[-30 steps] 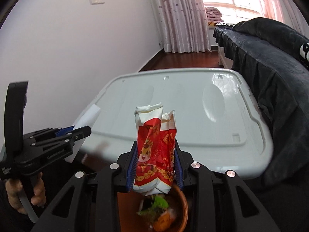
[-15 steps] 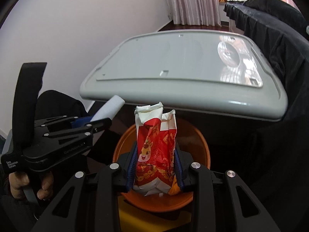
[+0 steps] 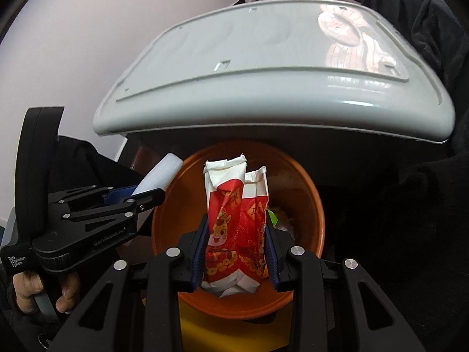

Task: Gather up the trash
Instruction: 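Carry the paper packet and foam roll over the orange bucket, then open both grippers to drop the packet and foam roll into the bucket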

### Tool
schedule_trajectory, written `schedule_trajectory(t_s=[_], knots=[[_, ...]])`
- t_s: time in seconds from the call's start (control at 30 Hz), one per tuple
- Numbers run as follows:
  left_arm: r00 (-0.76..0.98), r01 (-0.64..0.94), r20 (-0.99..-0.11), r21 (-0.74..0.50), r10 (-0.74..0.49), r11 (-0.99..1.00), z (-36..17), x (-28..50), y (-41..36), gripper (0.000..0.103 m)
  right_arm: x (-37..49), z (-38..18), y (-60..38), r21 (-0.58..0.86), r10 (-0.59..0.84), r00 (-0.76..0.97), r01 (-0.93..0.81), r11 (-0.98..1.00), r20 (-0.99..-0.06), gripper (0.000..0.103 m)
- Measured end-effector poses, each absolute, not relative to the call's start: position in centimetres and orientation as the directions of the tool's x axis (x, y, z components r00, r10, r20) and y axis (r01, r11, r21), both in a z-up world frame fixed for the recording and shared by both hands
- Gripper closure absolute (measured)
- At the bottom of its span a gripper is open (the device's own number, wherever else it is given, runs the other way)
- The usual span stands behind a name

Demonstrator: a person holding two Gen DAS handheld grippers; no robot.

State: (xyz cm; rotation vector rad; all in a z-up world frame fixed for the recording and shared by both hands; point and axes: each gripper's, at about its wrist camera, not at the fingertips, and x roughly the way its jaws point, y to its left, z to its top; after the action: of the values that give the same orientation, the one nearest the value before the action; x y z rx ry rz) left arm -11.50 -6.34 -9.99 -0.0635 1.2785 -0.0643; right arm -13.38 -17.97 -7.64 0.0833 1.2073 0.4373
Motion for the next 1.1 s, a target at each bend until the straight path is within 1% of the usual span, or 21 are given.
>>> schedule_trajectory(t_s=[0.3,0.4,0.43,0.47,0.5,0.53,0.77,0.87,1.0,1.07,1.1], knots=[[0.290,0.016,-0.954,-0.076,-0.077,0.997,-9.7,-11.6,-6.6,0.076,-13.4,-7.4,-18.1,0.296,0.372,0.296,-0.271,0.916,-0.880,0.069],[0.294,0.015,-0.953,-0.073,-0.074,0.997,-9.5,-11.6,-6.6,0.073,-13.5,-7.2,-18.0,0.294,0.373,0.302,-0.277,0.915,-0.877,0.063],[0.295,0.012,-0.954,-0.062,-0.063,0.998,-9.4,-11.7,-6.6,0.063,-13.6,-7.1,-18.2,0.289,0.369,0.308,-0.277,0.916,-0.877,0.050],[0.295,0.004,-0.955,-0.041,-0.041,0.999,-9.4,-11.7,-6.6,0.044,-13.8,-6.9,-18.4,0.286,0.368,0.316,-0.276,0.918,-0.874,0.045],[0.296,-0.004,-0.955,-0.024,-0.022,1.000,-9.5,-11.7,-6.5,0.034,-13.9,-6.8,-18.6,0.285,0.368,0.326,-0.274,0.918,-0.871,0.043],[0.299,-0.013,-0.954,-0.015,-0.010,1.000,-9.5,-11.7,-6.3,0.027,-14.0,-6.7,-18.7,0.285,0.367,0.334,-0.270,0.920,-0.868,0.043],[0.303,-0.026,-0.953,-0.029,-0.020,0.999,-9.4,-11.8,-5.9,0.027,-13.9,-6.3,-20.3,0.295,0.353,0.377,-0.204,0.933,-0.857,0.043],[0.310,-0.026,-0.951,-0.027,-0.018,0.999,-9.3,-11.9,-5.9,0.027,-13.8,-6.1,-20.5,0.290,0.346,0.388,-0.196,0.937,-0.854,0.040],[0.343,-0.034,-0.939,-0.029,-0.016,0.999,-8.5,-11.7,-6.0,0.027,-13.6,-5.5,-20.5,0.276,0.334,0.421,-0.194,0.941,-0.843,0.031],[0.391,-0.040,-0.920,-0.035,-0.017,0.999,-7.5,-11.6,-5.8,0.027,-13.2,-4.6,-20.7,0.259,0.320,0.472,-0.191,0.947,-0.822,0.023],[0.427,-0.043,-0.904,-0.040,-0.017,0.998,-6.8,-11.5,-5.5,0.027,-13.0,-4.0,-20.8,0.243,0.306,0.509,-0.189,0.952,-0.805,0.016]])
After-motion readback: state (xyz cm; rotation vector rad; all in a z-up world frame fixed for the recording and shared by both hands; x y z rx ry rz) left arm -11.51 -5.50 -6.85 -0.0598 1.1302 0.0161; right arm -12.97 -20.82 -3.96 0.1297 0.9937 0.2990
